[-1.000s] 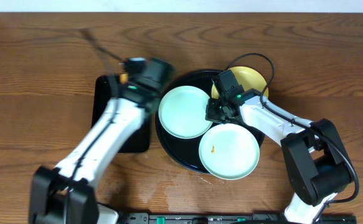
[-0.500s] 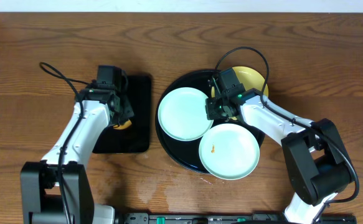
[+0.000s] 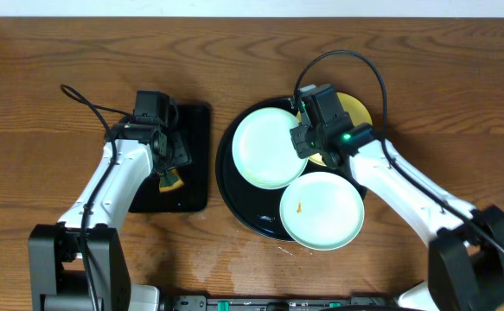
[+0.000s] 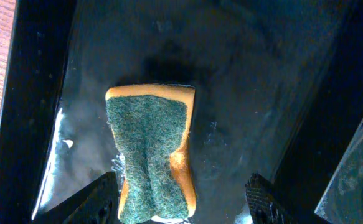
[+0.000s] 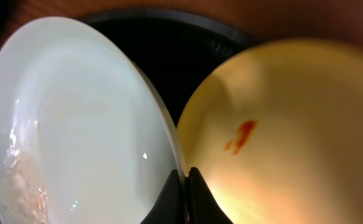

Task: Clean dirty plates on tray and stack at the side
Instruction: 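Return the sponge to the black rectangular tray with the left gripper, then grasp the cleaned pale blue plate rim with the right gripper and lift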

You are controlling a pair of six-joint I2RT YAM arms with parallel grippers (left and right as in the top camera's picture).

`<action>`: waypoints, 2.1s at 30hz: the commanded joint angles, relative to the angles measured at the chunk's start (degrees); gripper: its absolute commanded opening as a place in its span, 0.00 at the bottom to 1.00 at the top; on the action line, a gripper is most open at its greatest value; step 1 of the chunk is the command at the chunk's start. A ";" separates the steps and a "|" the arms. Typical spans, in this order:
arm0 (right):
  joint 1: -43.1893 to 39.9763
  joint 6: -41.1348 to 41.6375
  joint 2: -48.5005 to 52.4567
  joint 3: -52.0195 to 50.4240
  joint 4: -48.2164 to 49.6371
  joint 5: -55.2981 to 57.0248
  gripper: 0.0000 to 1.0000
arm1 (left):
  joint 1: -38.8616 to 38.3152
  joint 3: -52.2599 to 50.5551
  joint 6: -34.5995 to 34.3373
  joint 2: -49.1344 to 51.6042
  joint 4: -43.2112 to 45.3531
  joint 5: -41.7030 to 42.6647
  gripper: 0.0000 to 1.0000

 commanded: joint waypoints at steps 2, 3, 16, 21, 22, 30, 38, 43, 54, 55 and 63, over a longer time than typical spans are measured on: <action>3.41 -7.04 -3.48 1.31 0.11 9.84 0.01 | 0.07 0.11 0.55 -3.37 -0.04 0.17 0.68; 4.20 -7.52 -3.76 1.31 0.11 11.74 0.01 | 0.07 0.11 0.55 -4.22 -0.04 0.15 0.68; 14.23 -11.32 -5.05 1.33 2.01 36.35 0.01 | 0.07 0.09 0.52 -7.80 -0.26 0.13 0.84; 18.60 -13.46 -6.73 1.33 3.10 41.77 0.01 | 0.07 0.09 0.52 -7.80 -0.26 0.13 0.84; 19.41 -13.49 -6.95 1.33 3.48 43.50 0.01 | 0.07 0.09 0.52 -7.80 -0.26 0.13 0.84; 24.68 -21.73 -7.41 1.33 8.33 52.37 0.01 | 0.07 0.09 0.52 -7.80 -0.26 0.13 0.85; 27.89 -26.75 -7.41 1.33 11.65 58.99 0.01 | 0.07 0.09 0.52 -7.80 -0.26 0.13 0.86; 28.17 -27.12 -7.41 1.33 11.89 60.26 0.01 | 0.07 0.09 0.52 -7.80 -0.26 0.13 0.86; 28.17 -27.15 -7.41 1.33 11.91 60.28 0.01 | 0.07 0.09 0.52 -7.80 -0.26 0.13 0.86; 28.17 -27.15 -7.41 1.33 11.89 60.28 0.01 | 0.07 0.09 0.52 -7.80 -0.26 0.13 0.86; 28.17 -27.12 -7.41 1.33 11.91 60.26 0.01 | 0.07 0.09 0.52 -7.80 -0.26 0.13 0.86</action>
